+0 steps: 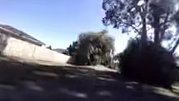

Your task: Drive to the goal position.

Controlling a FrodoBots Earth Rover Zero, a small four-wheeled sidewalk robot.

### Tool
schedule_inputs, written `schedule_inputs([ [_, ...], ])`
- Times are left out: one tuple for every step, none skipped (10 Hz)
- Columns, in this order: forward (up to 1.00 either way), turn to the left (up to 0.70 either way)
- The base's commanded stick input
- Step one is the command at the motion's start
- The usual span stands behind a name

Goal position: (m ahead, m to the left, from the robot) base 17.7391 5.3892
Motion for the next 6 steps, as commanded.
schedule_inputs([
  [1.0, 0.0],
  [1.0, 0.0],
  [1.0, 0.0],
  [1.0, 0.0],
  [1.0, 0.0],
  [1.0, 0.0],
])
